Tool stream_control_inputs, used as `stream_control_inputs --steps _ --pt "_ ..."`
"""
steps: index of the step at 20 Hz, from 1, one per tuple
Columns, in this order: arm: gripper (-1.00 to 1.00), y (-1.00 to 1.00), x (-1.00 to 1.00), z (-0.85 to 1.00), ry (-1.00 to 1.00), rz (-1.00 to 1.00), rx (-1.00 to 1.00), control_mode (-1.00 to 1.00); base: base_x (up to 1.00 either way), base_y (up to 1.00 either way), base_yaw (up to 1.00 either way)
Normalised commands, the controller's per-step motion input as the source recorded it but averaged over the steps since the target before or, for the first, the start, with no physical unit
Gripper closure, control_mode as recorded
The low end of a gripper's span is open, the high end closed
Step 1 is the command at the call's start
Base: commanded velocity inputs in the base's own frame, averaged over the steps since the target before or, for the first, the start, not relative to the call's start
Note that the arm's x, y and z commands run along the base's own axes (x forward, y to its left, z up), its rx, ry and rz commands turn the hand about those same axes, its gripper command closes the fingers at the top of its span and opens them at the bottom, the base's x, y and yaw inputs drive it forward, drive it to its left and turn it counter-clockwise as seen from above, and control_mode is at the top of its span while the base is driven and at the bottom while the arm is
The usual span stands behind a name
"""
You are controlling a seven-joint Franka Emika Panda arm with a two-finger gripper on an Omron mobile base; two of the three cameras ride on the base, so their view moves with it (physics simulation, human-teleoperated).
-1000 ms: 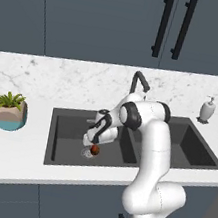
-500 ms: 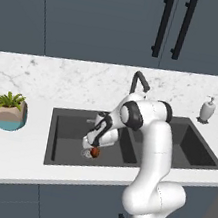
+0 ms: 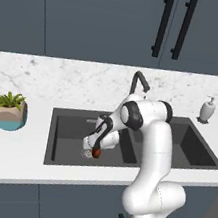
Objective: Pick the bell pepper from the sink and place it in the bowl. Then pick the bowl and place it in the microwave. Then close the microwave door and press the start button.
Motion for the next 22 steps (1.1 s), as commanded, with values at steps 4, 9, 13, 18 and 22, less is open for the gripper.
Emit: stream_control_inputs --steps 4,9,13,18,22 --pt "-1.00 0.00 0.00 -0.09 0.00 -0.06 0.00 -1.00 0.00 0.00 0.00" --pt "-1.00 0.00 0.00 -0.15 0.00 -0.07 0.00 -1.00 0.00 0.00 0.00" --pt "-1.00 0.00 0.00 -0.15 0.00 -0.06 0.00 -1.00 0.00 0.00 0.00" --pt "1.00 0.00 0.00 -0.19 0.00 -0.05 0.00 -1.00 0.00 0.00 0.00" --pt "1.00 0.00 -0.11 -0.07 -0.02 -0.01 0.00 -1.00 0.00 0.00 0.00"
